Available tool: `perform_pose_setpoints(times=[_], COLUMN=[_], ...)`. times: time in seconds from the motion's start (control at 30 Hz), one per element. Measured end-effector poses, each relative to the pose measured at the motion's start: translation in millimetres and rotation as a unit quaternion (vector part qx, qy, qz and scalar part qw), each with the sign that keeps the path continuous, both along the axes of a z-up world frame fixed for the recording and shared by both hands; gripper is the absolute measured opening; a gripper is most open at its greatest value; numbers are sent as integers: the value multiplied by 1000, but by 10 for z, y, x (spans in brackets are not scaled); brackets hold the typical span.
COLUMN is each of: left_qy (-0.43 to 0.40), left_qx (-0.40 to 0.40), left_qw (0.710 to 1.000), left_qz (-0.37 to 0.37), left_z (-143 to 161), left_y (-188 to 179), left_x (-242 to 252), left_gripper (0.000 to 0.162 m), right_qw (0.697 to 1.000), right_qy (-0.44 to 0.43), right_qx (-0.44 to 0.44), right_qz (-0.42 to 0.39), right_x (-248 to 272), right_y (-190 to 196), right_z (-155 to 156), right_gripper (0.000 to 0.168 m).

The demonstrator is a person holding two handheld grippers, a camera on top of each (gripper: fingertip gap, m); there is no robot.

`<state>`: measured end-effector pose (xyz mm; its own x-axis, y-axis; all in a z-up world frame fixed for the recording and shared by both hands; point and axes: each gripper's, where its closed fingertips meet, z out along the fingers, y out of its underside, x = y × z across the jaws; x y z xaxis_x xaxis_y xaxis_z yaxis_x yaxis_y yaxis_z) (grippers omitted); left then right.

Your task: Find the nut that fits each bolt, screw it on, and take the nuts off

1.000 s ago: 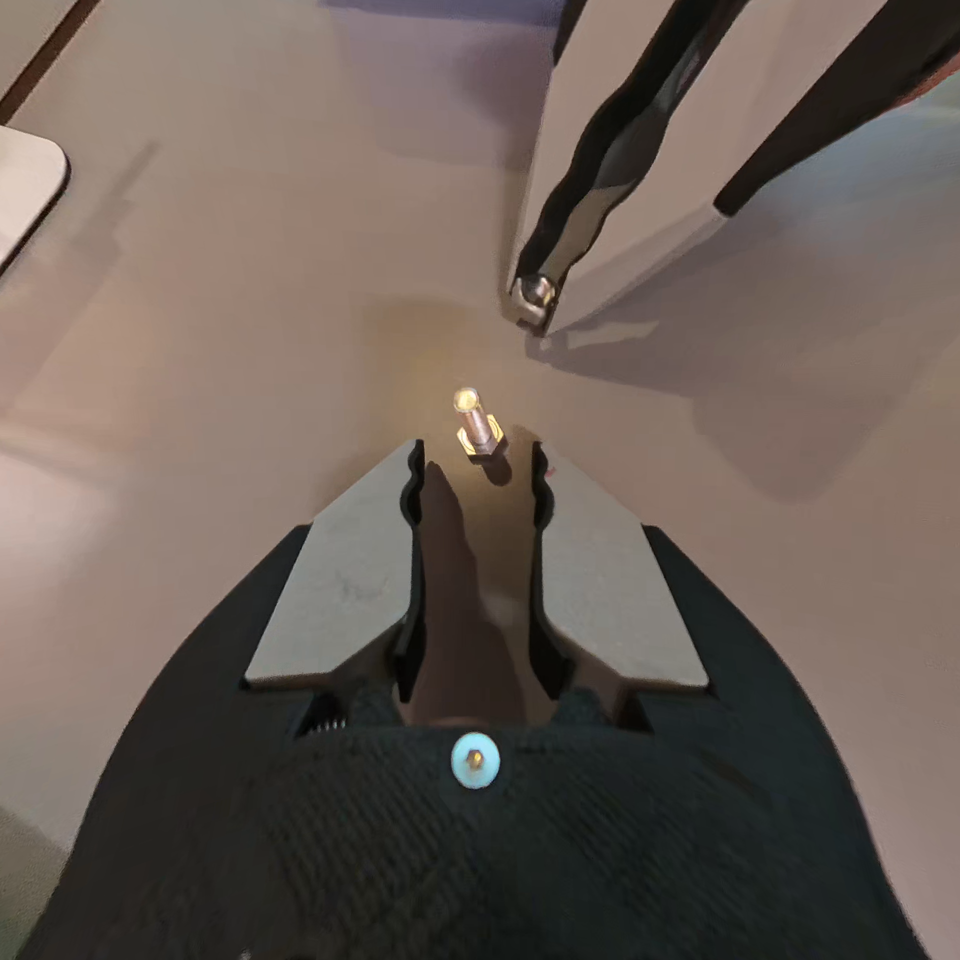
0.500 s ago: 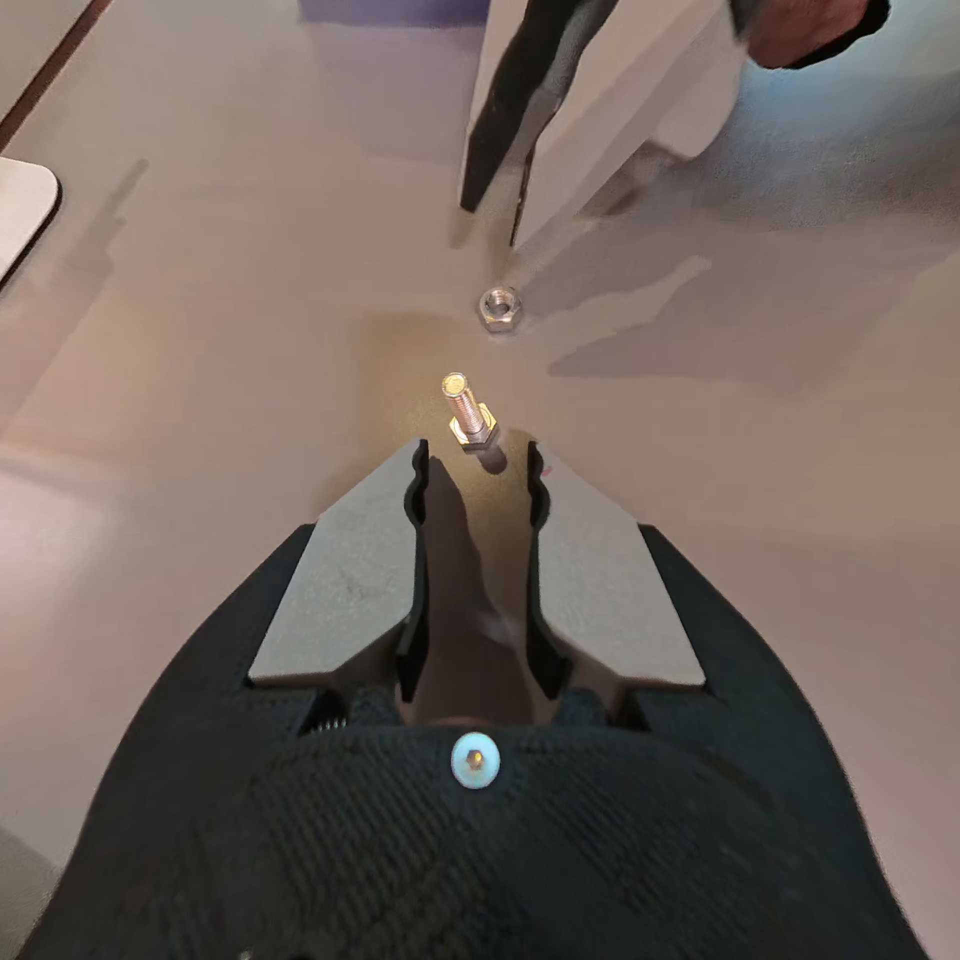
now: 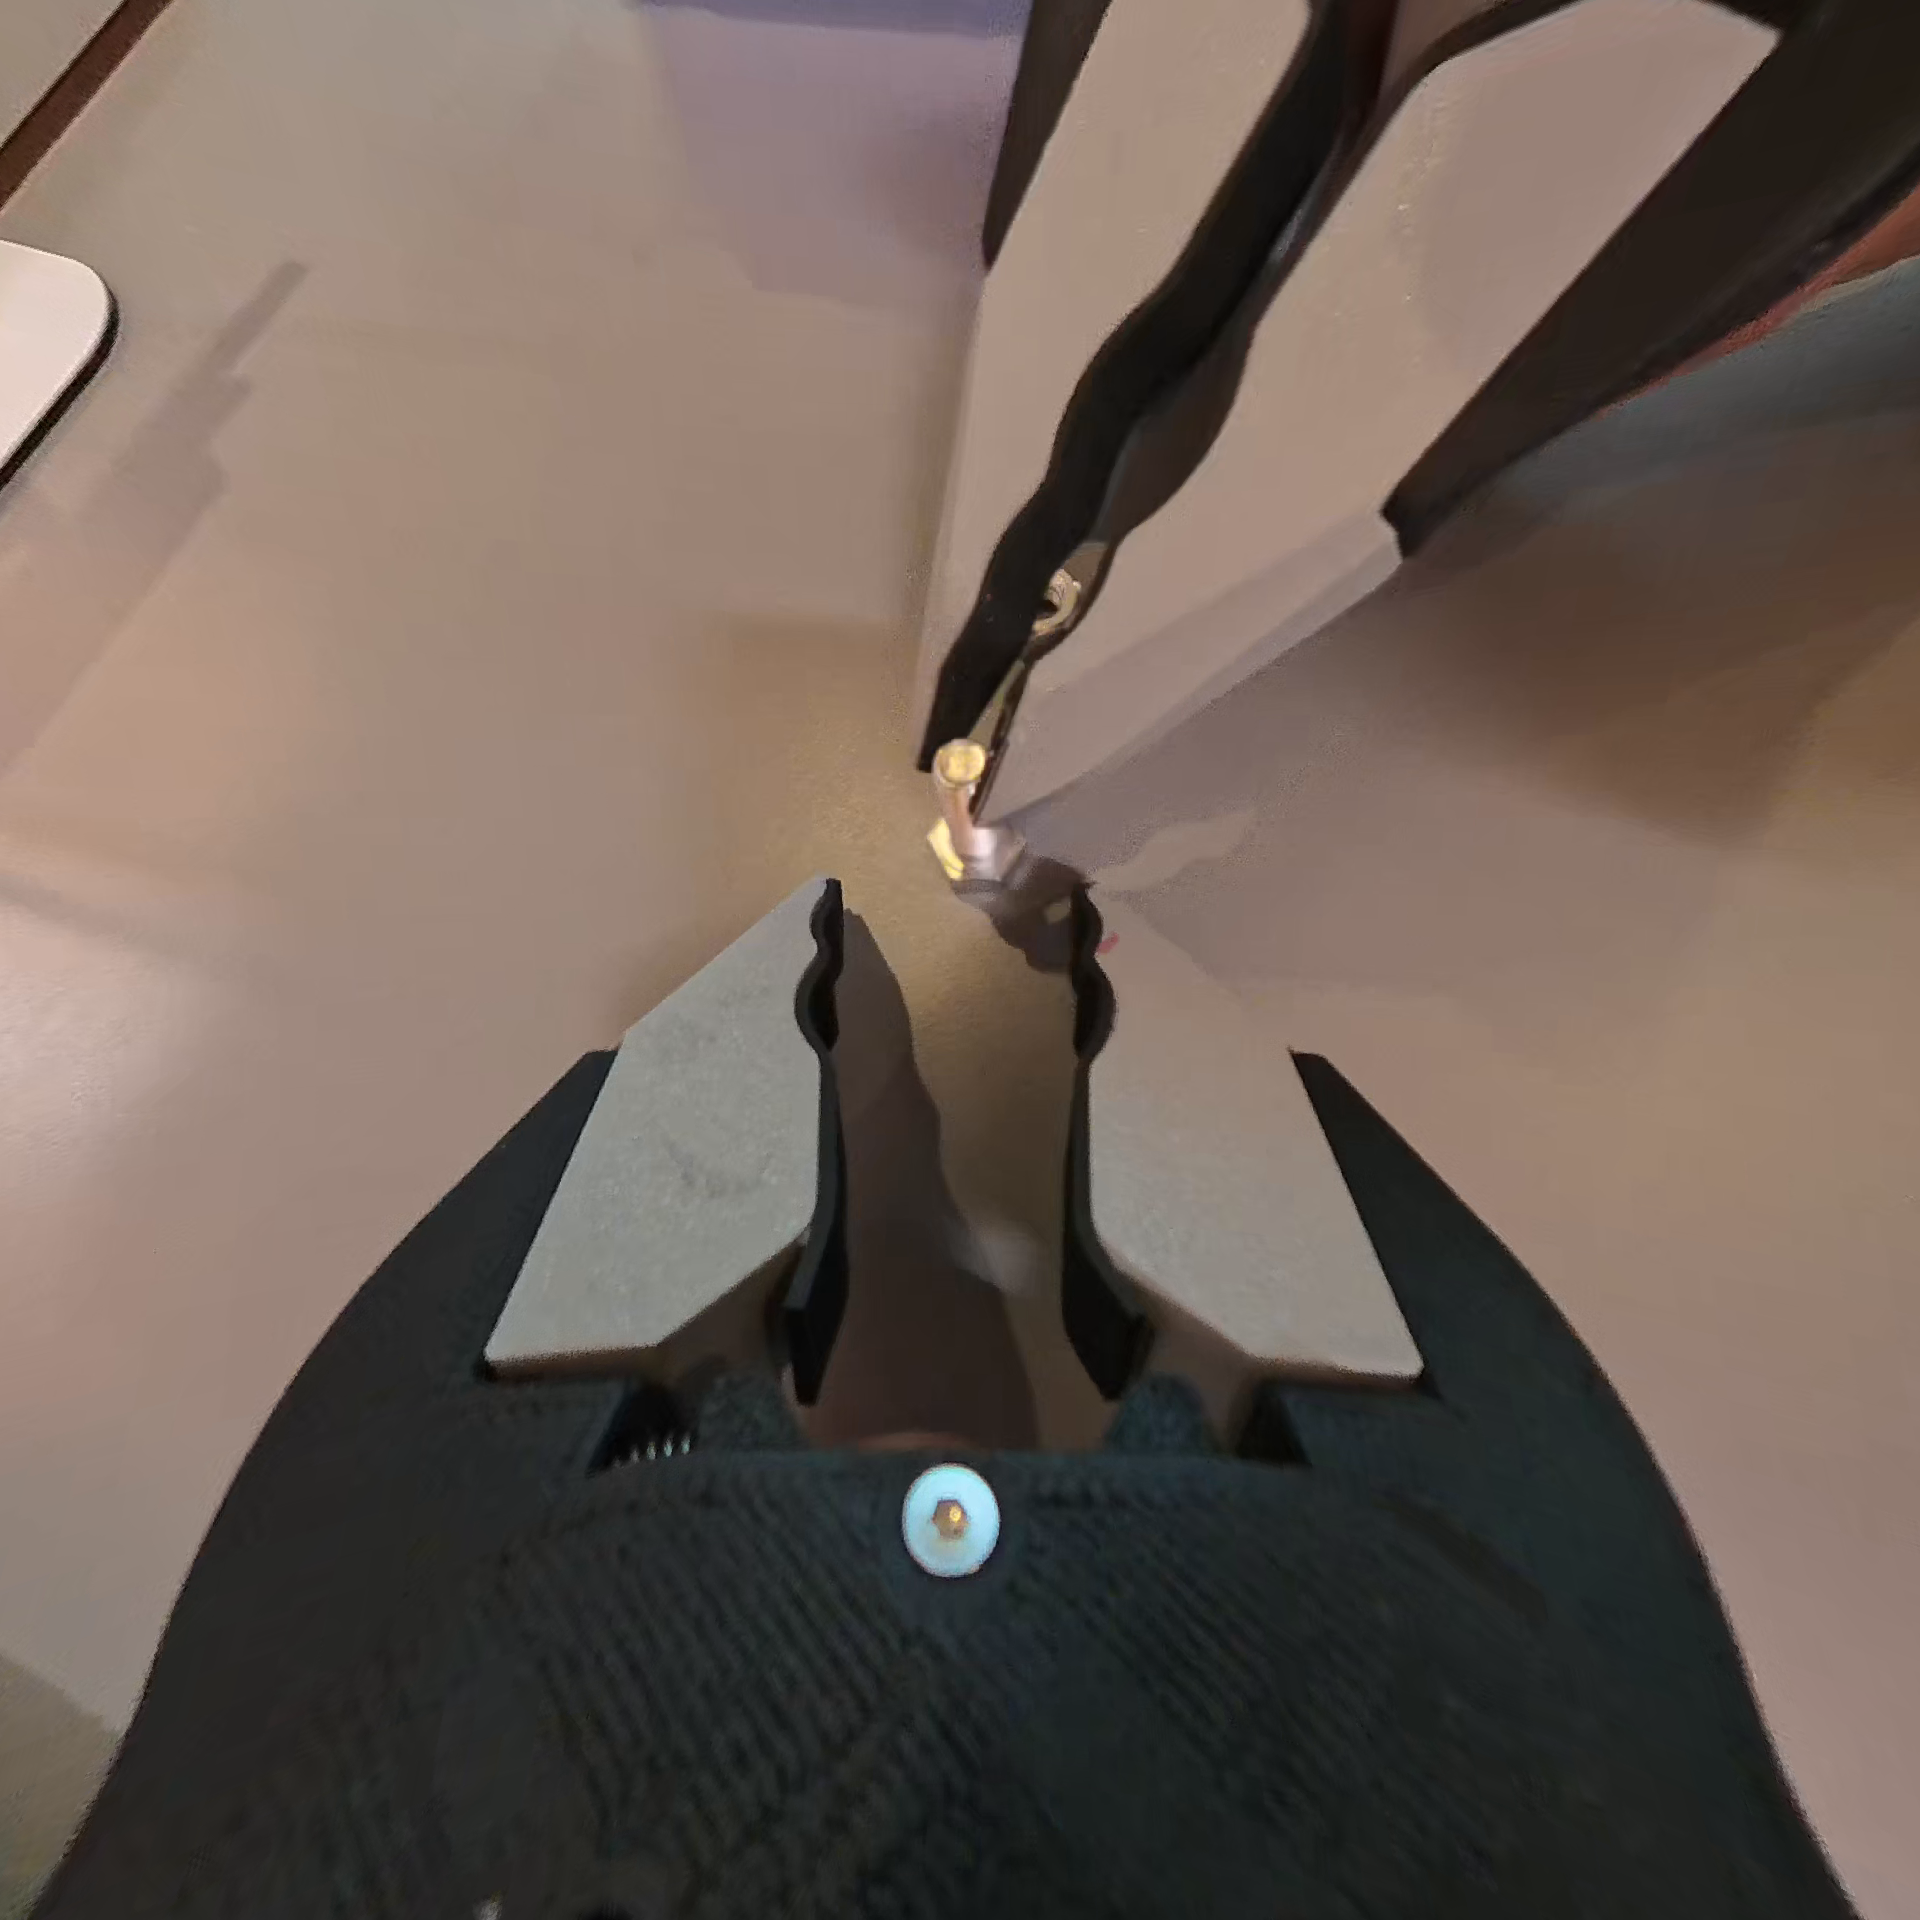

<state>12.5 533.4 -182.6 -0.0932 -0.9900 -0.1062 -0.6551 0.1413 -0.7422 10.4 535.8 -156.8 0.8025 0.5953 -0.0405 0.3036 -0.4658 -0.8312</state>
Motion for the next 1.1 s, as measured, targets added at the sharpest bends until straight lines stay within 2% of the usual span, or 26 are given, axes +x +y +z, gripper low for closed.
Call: perform_pose_setpoints(times=[0.07,0.17,0.33,0.6,0.73,0.93,1.1], left_qy=[-1,-12,-74,-123,-137,-152,-160], left_qx=[0,1,-37,-58,-66,-77,-80], left_qw=[1000,1000,996,989,986,980,978], left_qz=[1,0,-34,-53,-74,-102,-109], left_z=[2,36,241,406,448,504,537], left_y=[5,-5,-164,-277,-369,-475,-519], left_x=[-1,13,66,109,109,95,101], left_gripper=[41,39,23,25,19,17,24], right_qw=[1000,998,992,985,985,980,978], right_qy=[-7,46,104,146,142,139,147], right_qx=[14,39,57,65,75,99,104], right_qz=[-4,6,31,57,70,104,106], right_x=[18,-31,-48,-80,-107,-104,-107], right_y=[5,-27,-106,-208,-255,-365,-375], right_z=[45,244,434,599,637,729,762], right_gripper=[7,7,6,7,6,6,6])
